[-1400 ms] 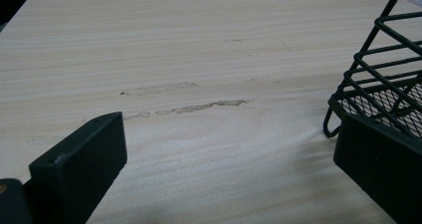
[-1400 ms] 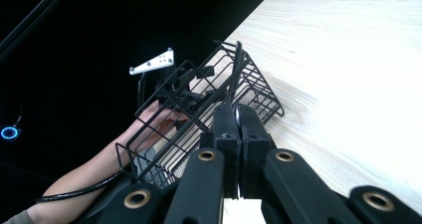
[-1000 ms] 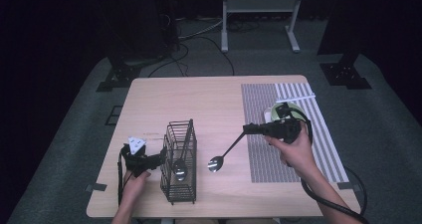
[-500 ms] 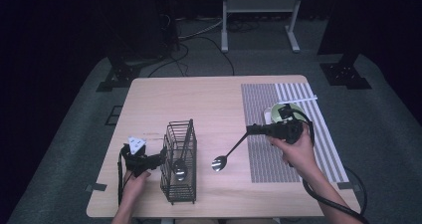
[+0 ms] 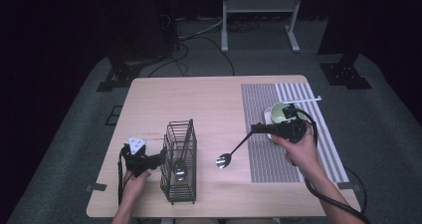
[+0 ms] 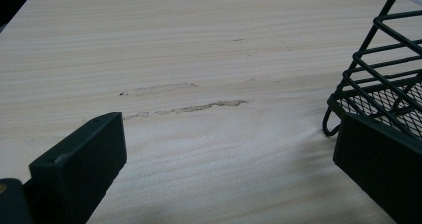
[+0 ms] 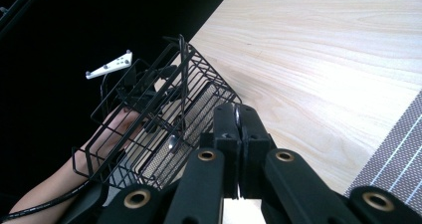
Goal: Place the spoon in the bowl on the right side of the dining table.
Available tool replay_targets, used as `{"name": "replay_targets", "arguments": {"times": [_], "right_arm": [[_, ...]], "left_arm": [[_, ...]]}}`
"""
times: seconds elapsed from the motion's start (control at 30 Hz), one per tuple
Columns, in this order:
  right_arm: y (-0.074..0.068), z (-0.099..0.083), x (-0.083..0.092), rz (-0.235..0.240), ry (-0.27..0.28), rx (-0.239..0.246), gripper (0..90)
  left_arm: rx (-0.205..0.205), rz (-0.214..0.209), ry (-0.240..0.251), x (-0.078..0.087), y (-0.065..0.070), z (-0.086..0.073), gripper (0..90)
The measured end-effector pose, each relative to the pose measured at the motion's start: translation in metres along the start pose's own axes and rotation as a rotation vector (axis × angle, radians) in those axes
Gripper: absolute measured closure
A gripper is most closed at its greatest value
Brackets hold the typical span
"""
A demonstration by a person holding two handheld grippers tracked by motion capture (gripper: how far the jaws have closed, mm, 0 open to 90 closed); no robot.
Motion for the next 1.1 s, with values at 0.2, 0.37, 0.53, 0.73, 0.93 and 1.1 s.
{"name": "replay_targets", "arguments": {"times": [0.2,0.37,0.53,0.73,0.93,1.1], "right_arm": [[0.006,-0.001,0.002,-0.013,0.002,-0.007,88.7],[0.011,-0.001,0.004,-0.023,0.009,-0.017,88.7],[0.016,-0.002,0.008,-0.033,0.018,-0.028,88.7],[0.023,-0.003,0.012,-0.046,0.024,-0.043,88.6],[0.03,-0.005,0.017,-0.057,0.037,-0.057,88.7],[0.035,-0.005,0.02,-0.07,0.044,-0.068,88.7]], "left_arm": [[0.001,0.0,0.0,0.0,0.0,0.0,0.0],[-0.001,0.001,0.001,0.0,0.0,0.0,0.0],[-0.001,0.001,0.002,0.0,0.0,0.0,0.0],[-0.001,0.001,0.002,0.0,0.0,0.0,0.0],[0.003,0.006,0.003,0.0,-0.001,0.0,0.0],[-0.001,0.004,0.002,0.0,-0.001,0.0,0.0]]}}
Point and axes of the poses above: each handheld gripper's, and its own axes: x roughly backward along the jaws, z roughly out of its top, y roughly to its right, the point moved 8 cm from there along -x, roughly forward along the jaws, and after that the axes turned 8 degrees about x, right-handed, at the moved point
